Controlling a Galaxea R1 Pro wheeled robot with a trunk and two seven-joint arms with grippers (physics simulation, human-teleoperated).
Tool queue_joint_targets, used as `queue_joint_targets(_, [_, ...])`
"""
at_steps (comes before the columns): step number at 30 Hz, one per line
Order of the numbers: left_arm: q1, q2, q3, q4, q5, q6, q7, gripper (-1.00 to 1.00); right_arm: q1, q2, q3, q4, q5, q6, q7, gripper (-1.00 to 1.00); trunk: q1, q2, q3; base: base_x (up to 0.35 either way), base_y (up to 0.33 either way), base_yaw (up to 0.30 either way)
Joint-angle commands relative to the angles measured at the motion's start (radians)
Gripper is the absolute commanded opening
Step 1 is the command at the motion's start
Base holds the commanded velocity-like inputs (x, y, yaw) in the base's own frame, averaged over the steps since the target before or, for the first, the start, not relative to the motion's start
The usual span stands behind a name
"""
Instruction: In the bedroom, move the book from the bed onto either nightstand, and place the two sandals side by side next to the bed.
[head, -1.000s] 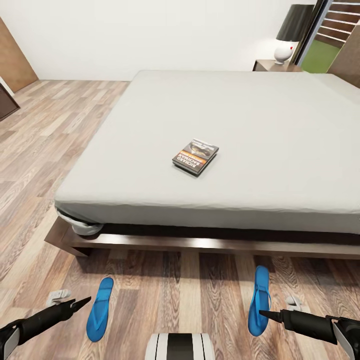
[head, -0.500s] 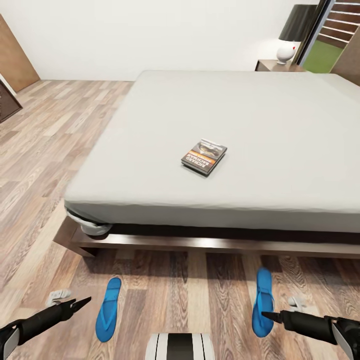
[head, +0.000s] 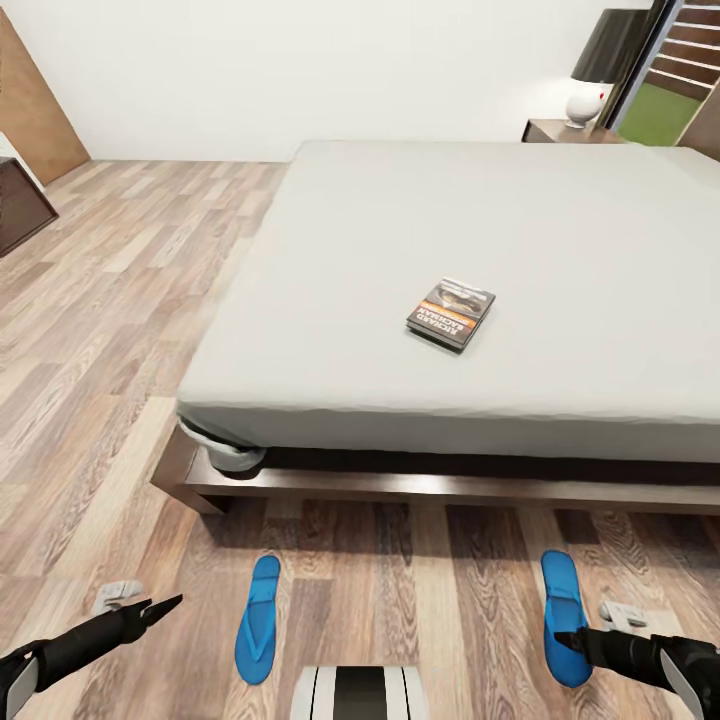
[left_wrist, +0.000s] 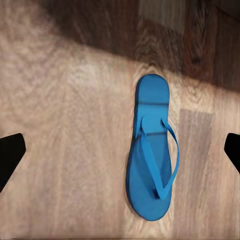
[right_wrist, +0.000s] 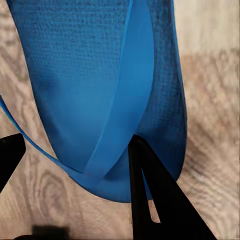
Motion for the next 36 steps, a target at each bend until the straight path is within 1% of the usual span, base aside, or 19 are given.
queue_joint_targets(1, [-0.001,0.000,0.009,0.000,-0.009,-0.001,-0.003,1.00,0.000,0.001,-0.009,-0.001,-0.001,0.011,-0.008,-1.00,0.000,0.000,-0.001,0.000,0.274,0.000])
queue_joint_targets(4, [-0.001,0.000,0.008,0.000,-0.009,-0.001,-0.003,1.00,0.000,0.001,-0.008,0.000,-0.001,0.011,-0.030,-1.00,0.000,0.000,-0.001,0.000,0.274,0.000])
queue_joint_targets(8, [-0.001,0.000,0.008,0.001,-0.009,-0.002,-0.003,1.00,0.000,0.001,-0.008,0.001,-0.001,0.011,-0.037,-1.00,0.000,0.000,-0.001,0.000,0.274,0.000])
queue_joint_targets(20, [-0.001,-0.002,0.007,0.003,-0.009,-0.002,-0.007,1.00,0.000,0.002,-0.008,0.003,-0.001,0.011,-0.037,-1.00,0.000,0.000,-0.001,0.000,0.274,0.000])
queue_joint_targets(26, [-0.001,-0.014,0.007,0.003,-0.009,-0.002,-0.009,1.00,0.000,0.002,-0.009,-0.003,0.001,0.011,-0.038,-1.00,0.000,0.000,-0.001,0.000,0.275,0.000])
queue_joint_targets(36, [-0.001,-0.014,0.007,0.003,-0.008,-0.001,-0.012,1.00,0.000,0.002,-0.010,0.007,-0.002,0.006,-0.040,-1.00,0.000,0.000,-0.001,0.000,0.277,0.000])
